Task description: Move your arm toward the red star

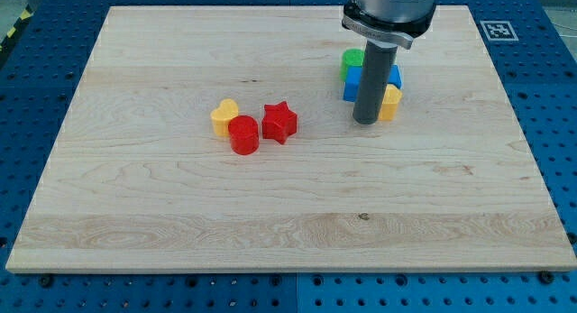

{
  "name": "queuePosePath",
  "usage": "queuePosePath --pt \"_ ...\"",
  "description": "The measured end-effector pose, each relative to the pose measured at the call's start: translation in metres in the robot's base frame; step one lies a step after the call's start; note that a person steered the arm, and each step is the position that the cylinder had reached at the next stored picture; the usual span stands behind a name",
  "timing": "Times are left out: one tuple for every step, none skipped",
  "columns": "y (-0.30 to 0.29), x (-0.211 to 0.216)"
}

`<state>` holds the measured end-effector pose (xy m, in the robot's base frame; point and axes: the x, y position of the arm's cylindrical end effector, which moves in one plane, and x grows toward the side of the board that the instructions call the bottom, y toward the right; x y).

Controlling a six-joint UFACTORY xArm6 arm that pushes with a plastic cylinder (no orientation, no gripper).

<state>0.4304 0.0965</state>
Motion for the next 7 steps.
queuePosePath --pt "-0.010 -0.003" --pt "-0.028 -0.019" --pt "-0.052 -0.026" --pt "-0.076 -0.029" --pt "-0.092 -0.018" --pt "-0.110 -0.017" --pt "-0.122 -0.017"
